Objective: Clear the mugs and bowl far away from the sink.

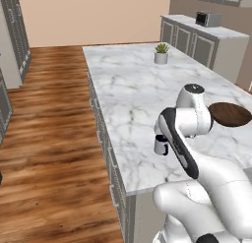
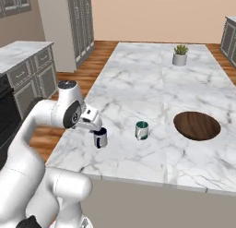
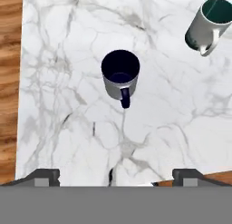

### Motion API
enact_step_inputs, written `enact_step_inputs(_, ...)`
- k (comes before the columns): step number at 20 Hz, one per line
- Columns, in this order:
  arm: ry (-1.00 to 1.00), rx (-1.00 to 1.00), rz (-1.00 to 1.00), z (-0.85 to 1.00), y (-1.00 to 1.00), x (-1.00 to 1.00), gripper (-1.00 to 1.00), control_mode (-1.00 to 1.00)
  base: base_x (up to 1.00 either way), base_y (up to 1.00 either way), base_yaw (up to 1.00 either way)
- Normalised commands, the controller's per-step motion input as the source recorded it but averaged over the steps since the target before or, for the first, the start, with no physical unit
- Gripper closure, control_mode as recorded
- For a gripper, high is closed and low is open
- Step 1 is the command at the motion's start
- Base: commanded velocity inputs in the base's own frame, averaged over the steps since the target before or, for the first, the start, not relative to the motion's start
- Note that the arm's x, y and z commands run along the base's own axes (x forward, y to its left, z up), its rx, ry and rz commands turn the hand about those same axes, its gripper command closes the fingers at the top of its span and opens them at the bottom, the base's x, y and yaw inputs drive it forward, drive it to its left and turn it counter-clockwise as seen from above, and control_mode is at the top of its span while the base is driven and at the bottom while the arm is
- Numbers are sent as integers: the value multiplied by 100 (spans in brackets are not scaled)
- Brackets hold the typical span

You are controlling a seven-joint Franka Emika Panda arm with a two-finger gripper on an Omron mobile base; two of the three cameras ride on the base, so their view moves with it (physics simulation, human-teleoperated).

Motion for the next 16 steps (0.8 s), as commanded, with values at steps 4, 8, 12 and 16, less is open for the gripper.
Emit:
enact_step_inputs(4, -39, 0, 0, 100, 2, -97, -100, -100, 0, 0, 0)
enact_step_inputs(8, -37, 0, 0, 100, 3, -100, -100, -100, 0, 0, 0)
enact_step_inputs(12, -16, 0, 0, 100, 8, -96, -100, -100, 0, 0, 0)
enact_step_inputs(16, -8, 0, 0, 100, 5, -80, -100, -100, 0, 0, 0)
